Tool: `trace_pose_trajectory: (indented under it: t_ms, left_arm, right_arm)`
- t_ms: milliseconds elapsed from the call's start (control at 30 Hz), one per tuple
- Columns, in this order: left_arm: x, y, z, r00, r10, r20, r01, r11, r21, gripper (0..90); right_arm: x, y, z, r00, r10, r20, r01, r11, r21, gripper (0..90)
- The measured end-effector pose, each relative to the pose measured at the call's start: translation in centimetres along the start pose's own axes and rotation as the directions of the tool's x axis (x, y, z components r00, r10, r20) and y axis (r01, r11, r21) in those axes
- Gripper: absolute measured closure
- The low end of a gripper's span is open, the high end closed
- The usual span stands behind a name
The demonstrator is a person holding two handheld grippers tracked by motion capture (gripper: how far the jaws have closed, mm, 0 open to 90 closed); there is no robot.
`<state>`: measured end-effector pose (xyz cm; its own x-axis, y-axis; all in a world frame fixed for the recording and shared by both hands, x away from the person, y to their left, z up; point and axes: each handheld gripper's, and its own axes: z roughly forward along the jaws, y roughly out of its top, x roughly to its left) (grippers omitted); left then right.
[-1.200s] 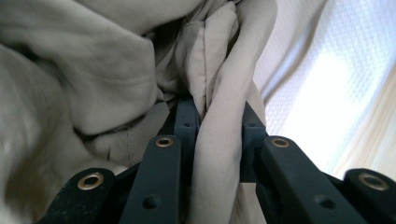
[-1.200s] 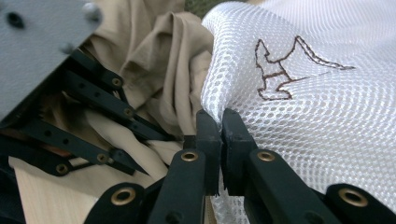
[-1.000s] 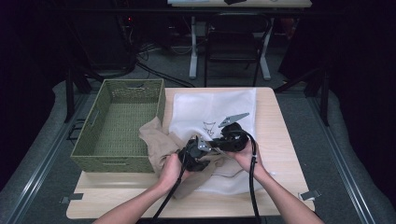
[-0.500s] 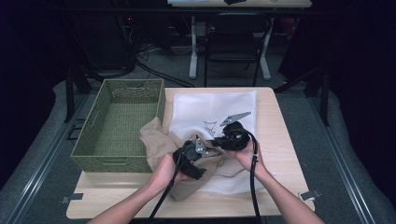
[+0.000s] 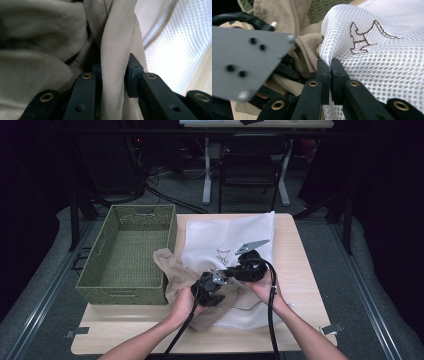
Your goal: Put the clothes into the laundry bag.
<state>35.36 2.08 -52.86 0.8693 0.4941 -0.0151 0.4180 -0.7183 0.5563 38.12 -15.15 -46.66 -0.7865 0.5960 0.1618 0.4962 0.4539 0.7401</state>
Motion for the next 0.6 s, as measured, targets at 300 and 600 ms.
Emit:
trace_pose_trajectory:
  t_ms: [300, 600]
  left_arm:
    - [-0.2, 0.0, -1.3, 0.9993, 0.03, -0.021, -0.03, 0.9993, -0.02, 45.3]
    - [-0.5, -0.9, -2.3, 0.9977, 0.065, -0.019, -0.064, 0.9975, 0.029, 35.0]
  right_arm:
    - [-1.0, -0.6, 0.4, 0.9996, 0.017, 0.024, -0.017, 1.0, 0.025, 87.8]
    - [-1.2, -0.7, 0.3, 0.9994, 0.023, 0.025, -0.023, 0.999, 0.024, 87.7]
